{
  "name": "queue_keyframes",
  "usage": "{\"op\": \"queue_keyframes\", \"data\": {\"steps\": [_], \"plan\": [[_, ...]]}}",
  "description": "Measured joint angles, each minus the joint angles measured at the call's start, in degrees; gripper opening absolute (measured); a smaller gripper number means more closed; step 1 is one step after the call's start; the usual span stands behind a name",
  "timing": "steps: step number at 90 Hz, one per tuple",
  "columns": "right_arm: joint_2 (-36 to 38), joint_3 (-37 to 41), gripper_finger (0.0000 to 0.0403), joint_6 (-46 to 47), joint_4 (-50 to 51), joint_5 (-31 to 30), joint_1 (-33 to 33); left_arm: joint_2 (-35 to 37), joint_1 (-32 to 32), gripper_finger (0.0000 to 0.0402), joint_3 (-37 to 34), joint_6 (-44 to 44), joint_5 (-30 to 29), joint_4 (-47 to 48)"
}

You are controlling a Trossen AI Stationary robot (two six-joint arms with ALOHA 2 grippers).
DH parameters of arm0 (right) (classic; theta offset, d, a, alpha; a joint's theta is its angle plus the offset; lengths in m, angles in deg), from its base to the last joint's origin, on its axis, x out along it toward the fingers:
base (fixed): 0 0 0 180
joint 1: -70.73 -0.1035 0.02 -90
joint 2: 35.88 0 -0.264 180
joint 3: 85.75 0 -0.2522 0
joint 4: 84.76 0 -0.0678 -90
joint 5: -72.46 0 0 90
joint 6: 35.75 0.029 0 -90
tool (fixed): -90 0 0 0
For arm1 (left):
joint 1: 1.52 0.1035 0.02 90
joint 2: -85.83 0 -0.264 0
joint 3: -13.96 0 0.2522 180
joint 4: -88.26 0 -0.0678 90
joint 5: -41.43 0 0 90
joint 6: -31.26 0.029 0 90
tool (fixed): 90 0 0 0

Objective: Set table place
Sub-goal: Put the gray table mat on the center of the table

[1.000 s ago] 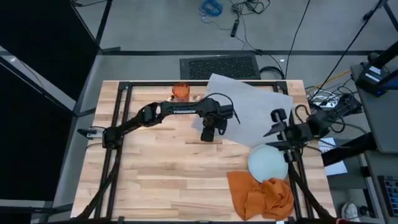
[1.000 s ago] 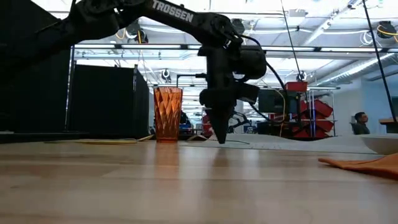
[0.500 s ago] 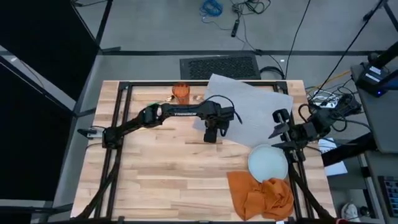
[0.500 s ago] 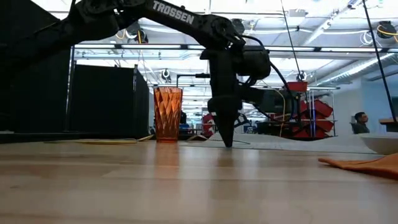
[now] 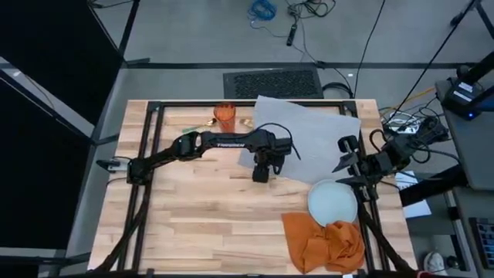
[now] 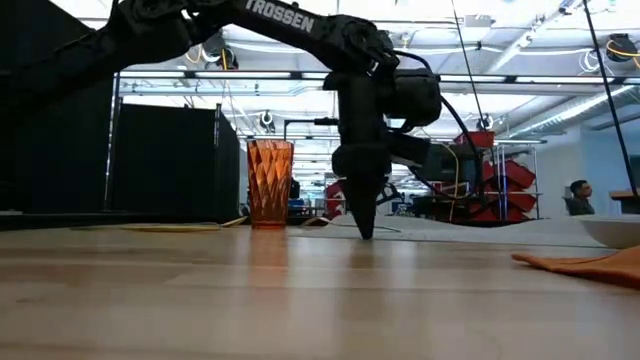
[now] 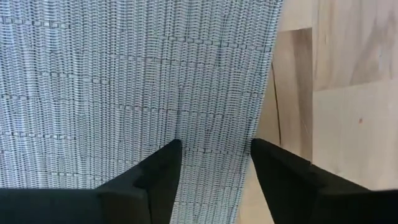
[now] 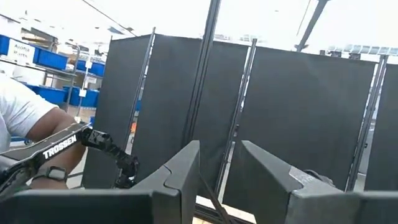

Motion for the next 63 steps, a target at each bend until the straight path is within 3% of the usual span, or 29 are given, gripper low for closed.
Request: {"op": "queue_keyframes", "data": {"steps": [15, 30, 43, 56, 63], "plan": [[0.02, 0.0, 0.0102, 0.01, 0.25, -0.13, 0.0, -1.97, -0.73, 0.02, 0.07, -1.18, -0.63, -1.84], [0.0, 0.0, 0.0102, 0.01, 0.31, -0.15, 0.02, -4.4, -0.95, 0.0168, 0.31, -1.18, -0.68, -1.99], [0.0, 0.0, 0.0102, -0.01, 0.38, -0.37, 0.02, -4.7, -1.05, 0.0117, 0.31, -1.06, -0.59, -2.93], [0.02, 0.02, 0.0102, -0.05, 0.38, -0.37, 0.02, -4.72, -0.85, 0.0027, 0.29, -0.09, -0.25, -4.4], [0.0, 0.0, 0.0102, -0.07, 0.38, -0.36, 0.02, -4.73, -0.62, 0.0008, 0.29, 0.39, -0.72, -4.62]]}}
